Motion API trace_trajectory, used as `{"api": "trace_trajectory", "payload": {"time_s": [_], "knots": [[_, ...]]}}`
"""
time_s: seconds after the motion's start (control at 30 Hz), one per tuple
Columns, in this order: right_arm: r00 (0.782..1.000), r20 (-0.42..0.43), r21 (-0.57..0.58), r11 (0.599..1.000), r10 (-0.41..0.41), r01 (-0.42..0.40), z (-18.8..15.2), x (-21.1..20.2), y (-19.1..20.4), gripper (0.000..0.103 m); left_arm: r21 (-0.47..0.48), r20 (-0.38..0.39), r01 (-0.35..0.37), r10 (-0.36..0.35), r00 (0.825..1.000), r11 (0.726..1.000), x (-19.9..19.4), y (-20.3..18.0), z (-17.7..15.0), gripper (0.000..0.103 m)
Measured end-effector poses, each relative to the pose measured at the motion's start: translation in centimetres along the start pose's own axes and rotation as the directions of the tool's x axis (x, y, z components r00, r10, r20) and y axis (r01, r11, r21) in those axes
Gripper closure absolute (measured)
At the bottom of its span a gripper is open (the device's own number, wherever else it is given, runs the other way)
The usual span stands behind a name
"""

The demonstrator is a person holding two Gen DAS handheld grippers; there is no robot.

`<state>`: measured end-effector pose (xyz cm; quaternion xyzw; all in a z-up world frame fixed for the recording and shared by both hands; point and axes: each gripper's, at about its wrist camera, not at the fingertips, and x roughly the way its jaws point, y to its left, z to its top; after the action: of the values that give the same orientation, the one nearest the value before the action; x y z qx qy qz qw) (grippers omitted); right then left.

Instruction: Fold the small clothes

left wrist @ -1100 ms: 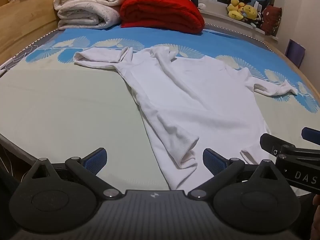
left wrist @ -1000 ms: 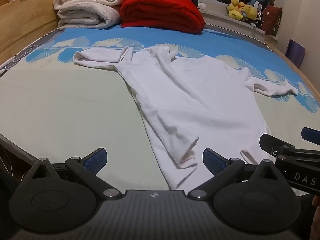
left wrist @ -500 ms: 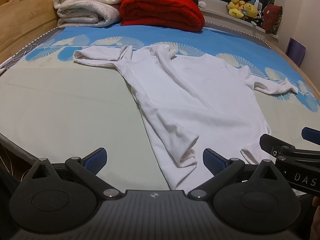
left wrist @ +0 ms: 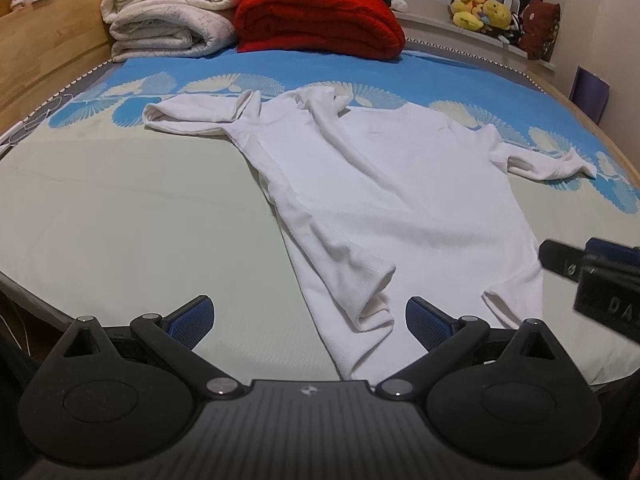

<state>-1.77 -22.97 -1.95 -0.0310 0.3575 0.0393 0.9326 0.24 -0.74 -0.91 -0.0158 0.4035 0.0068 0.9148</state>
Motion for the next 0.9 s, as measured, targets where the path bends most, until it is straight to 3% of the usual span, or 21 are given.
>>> {"api": "trace_trajectory", "payload": {"time_s": [0.23, 0.3, 0.37, 0.47, 0.53, 0.6, 0.67, 0.7, 0.77, 0.9], "knots": [[1.0, 0.019, -0.009, 1.0, -0.005, 0.006, 0.2, -0.3, 0.3, 0.049, -0.026, 0.013, 0.008, -0.008, 1.0, 1.0, -0.6, 0.7, 0.3, 0.002], [1.0, 0.019, 0.006, 1.0, -0.001, 0.001, 0.4, -0.4, 0.0, 0.049, -0.027, 0.003, -0.001, 0.001, 1.0, 1.0, -0.7, 0.8, 0.6, 0.009], [1.0, 0.017, 0.026, 1.0, -0.009, 0.009, 0.5, -0.3, -0.3, 0.049, -0.025, -0.055, -0.016, 0.015, 0.998, 1.0, -0.5, 1.1, 1.3, 0.033], [0.999, 0.019, 0.059, 0.998, -0.038, 0.037, 0.7, -0.2, -1.1, 0.049, -0.019, -0.152, -0.001, -0.002, 0.988, 1.0, -0.3, 1.6, 2.8, 0.051], [0.999, 0.019, 0.085, 0.995, -0.046, 0.044, 0.8, -0.1, -1.6, 0.049, -0.025, -0.161, 0.034, -0.038, 0.986, 0.999, -0.5, 1.8, 4.4, 0.051], [0.998, 0.018, 0.101, 0.994, -0.052, 0.05, 0.8, 0.0, -1.9, 0.049, -0.02, -0.171, 0.058, -0.06, 0.983, 0.998, 0.0, 1.6, 6.3, 0.044], [0.999, 0.009, 0.103, 0.994, -0.048, 0.047, 0.7, 0.2, -2.1, 0.049, -0.017, -0.159, 0.055, -0.057, 0.986, 0.998, 1.6, 1.1, 7.7, 0.016], [0.999, 0.003, 0.101, 0.994, -0.048, 0.047, 0.5, 0.3, -2.1, 0.049, -0.013, -0.125, 0.028, -0.03, 0.992, 1.0, 2.5, 0.7, 8.1, 0.013], [0.999, -0.004, 0.092, 0.995, -0.05, 0.05, 0.3, 0.5, -2.0, 0.049, -0.015, -0.146, -0.022, 0.019, 0.989, 1.0, 5.4, 0.1, 8.7, 0.013], [0.997, -0.018, 0.08, 0.994, -0.072, 0.073, -0.1, 0.9, -2.3, 0.048, -0.054, -0.282, -0.063, 0.045, 0.958, 0.997, 11.9, -0.8, 8.2, 0.013]]}}
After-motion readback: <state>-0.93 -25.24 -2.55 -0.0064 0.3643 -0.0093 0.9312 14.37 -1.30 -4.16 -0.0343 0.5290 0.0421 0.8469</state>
